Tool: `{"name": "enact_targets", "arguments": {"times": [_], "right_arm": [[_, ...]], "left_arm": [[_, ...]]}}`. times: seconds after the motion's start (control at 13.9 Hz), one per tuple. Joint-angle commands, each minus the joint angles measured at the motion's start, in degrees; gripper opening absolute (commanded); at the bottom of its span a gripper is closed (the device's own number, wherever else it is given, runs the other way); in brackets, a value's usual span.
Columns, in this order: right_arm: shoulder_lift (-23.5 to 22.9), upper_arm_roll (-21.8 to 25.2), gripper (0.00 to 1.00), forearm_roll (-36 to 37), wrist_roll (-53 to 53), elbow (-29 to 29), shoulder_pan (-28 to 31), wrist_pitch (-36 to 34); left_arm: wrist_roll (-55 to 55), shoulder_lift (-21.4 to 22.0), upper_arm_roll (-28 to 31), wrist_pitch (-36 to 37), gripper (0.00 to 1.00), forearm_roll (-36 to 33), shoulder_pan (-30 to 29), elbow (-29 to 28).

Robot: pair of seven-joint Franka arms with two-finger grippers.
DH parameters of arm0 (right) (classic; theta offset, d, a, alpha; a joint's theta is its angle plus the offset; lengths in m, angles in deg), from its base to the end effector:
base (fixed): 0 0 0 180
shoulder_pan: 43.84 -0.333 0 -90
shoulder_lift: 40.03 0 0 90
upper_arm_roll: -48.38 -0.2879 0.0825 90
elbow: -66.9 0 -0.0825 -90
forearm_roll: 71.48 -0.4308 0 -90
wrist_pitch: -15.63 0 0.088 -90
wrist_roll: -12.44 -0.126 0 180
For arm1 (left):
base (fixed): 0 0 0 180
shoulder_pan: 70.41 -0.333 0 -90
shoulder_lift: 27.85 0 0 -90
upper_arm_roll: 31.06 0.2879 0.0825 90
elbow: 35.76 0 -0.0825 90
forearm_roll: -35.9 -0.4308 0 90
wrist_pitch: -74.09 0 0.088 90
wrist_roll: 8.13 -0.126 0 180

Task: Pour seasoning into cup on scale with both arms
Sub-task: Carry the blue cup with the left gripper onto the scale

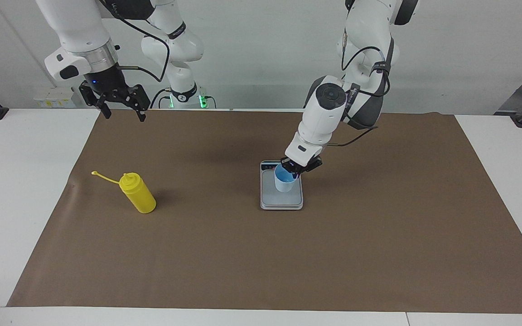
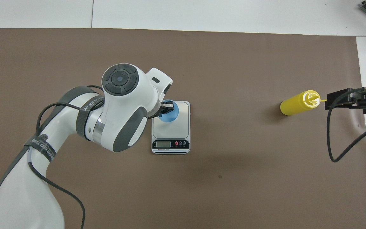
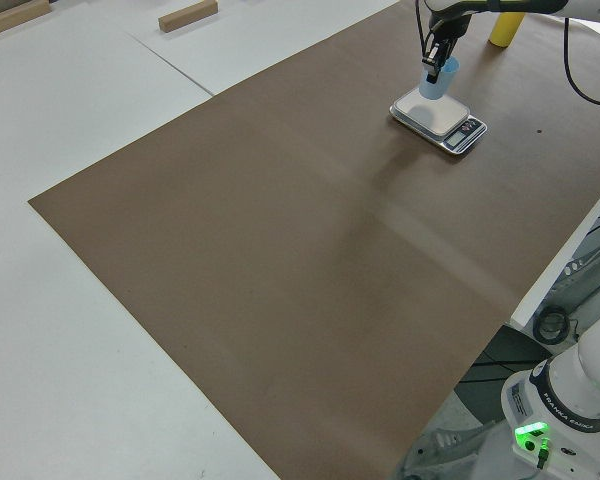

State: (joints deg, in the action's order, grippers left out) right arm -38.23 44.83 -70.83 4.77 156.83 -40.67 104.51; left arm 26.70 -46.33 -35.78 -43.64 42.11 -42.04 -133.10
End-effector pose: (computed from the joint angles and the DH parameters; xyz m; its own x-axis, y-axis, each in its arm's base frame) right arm 0.5909 0.0030 0.5950 0.9918 -0.1271 0.0147 -0.1273 -0.9918 0.0114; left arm 0.5720 -0.3780 0.3448 0.9957 0.0810 -0.0453 0.0859 -0.9892 0.1187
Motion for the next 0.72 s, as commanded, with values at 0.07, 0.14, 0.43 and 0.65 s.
{"name": "enact_targets", "arguments": {"times": [0.07,0.14,0.43,0.65], "right_arm": [[-0.2,-0.3,1.00,-0.7,-0.1,-0.3,1.8,0.1],[-0.2,-0.2,1.00,-0.7,-0.2,-0.3,2.1,0.1],[-0.1,-0.2,1.00,-0.7,0.0,-0.2,2.3,0.0],[0.0,-0.2,1.00,-0.7,0.8,0.2,2.4,0.0]], "left_arm": [[0.5,-0.8,0.9,-0.8,0.00,0.6,1.1,-0.6],[0.5,-0.8,0.9,-1.1,0.00,0.5,1.1,-0.8],[0.6,-0.6,0.9,-3.5,0.00,0.5,2.1,-2.8],[0.7,-0.6,1.1,-2.7,1.00,0.4,2.1,-2.2]]}}
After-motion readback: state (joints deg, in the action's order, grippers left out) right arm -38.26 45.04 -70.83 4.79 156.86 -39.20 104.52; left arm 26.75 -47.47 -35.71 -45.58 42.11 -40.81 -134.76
